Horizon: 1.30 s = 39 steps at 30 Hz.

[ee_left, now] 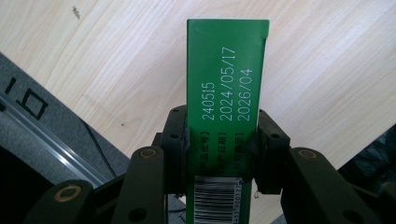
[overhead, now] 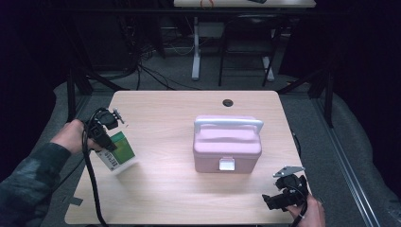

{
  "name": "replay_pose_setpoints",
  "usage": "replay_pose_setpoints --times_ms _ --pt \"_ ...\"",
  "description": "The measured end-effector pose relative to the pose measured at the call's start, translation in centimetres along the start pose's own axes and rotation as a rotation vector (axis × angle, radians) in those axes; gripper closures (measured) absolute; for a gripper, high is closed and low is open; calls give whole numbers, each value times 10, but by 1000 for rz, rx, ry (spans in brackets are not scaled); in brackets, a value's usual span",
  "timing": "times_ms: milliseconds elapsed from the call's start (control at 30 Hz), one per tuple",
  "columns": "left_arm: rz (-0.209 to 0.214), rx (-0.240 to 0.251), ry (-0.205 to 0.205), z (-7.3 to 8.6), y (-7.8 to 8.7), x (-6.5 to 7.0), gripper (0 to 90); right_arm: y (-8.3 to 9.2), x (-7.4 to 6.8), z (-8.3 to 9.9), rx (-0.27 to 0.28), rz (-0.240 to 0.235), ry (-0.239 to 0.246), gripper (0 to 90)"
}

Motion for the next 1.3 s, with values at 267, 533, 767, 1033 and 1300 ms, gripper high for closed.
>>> replay_pose_setpoints --times_ms 267,533,767,1033,1300 --pt "-19 -2 49 0 -2 -17 635 0 0 0 -5 -3 -4 0" --pt "-22 -6 106 -3 -9 -36 635 0 0 0 -7 -2 -3 0" --pt "-24 -21 139 -7 -20 -46 634 -1 1 0 -6 -4 -5 0" --pt "-10 -48 169 -4 -39 -52 634 -1 1 1 -9 -5 -5 0" --pt "16 -12 199 3 -44 -57 589 -2 1 1 -5 -4 -7 0"
Point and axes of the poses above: each handheld gripper's, and its own axes: y roughly backward along the jaws, z roughly out of its underside, x roughly to its right, the point moved 5 cm from there along -y, roughly forward along the jaws, and after that the axes turned 4 degrees about x, right-handed, at the moved point
